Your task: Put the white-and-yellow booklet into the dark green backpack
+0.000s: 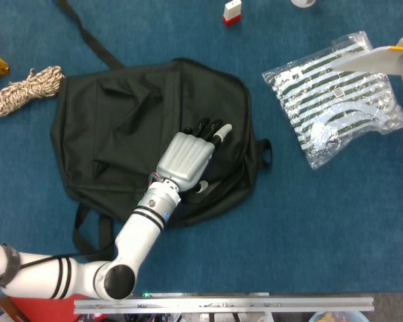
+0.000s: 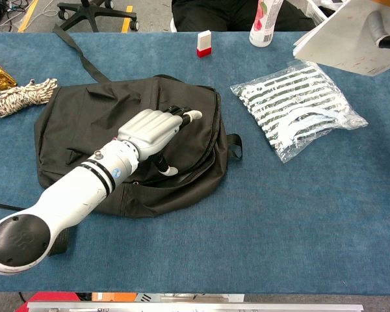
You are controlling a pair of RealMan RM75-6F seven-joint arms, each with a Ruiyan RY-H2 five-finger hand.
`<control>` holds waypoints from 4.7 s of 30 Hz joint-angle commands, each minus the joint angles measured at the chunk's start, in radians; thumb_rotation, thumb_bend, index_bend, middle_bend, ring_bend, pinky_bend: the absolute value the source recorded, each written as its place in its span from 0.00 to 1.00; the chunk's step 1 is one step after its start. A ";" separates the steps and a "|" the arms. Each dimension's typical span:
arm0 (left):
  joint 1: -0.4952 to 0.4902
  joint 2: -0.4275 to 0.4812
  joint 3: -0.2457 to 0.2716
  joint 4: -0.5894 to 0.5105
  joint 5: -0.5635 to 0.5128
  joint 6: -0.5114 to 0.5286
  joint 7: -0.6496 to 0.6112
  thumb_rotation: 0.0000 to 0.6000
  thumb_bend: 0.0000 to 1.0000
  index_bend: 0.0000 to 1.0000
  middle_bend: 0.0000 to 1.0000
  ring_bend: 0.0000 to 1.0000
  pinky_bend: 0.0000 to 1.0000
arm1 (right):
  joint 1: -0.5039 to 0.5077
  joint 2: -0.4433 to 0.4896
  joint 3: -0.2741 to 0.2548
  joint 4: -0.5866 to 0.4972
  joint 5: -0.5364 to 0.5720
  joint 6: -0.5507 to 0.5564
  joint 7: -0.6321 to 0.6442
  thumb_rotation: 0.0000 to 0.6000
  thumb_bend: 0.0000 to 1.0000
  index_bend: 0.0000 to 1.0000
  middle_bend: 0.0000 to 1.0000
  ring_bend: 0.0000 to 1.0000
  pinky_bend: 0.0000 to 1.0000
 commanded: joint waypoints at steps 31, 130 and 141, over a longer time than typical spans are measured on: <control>-0.087 -0.157 -0.046 0.194 -0.095 0.108 -0.021 1.00 0.13 0.07 0.15 0.20 0.38 | -0.022 0.028 0.005 -0.042 0.016 0.014 -0.016 1.00 0.45 0.88 0.68 0.58 0.71; 0.077 0.436 -0.095 -0.259 0.262 0.060 -0.595 1.00 0.30 0.74 0.83 0.82 1.00 | 0.341 -0.557 -0.153 0.461 -0.276 0.004 0.134 1.00 0.44 0.93 0.71 0.61 0.74; 0.077 0.446 -0.092 -0.260 0.257 0.060 -0.597 1.00 0.30 0.74 0.83 0.82 1.00 | 0.325 -0.539 -0.156 0.379 -0.227 -0.074 0.116 1.00 0.37 0.89 0.68 0.59 0.73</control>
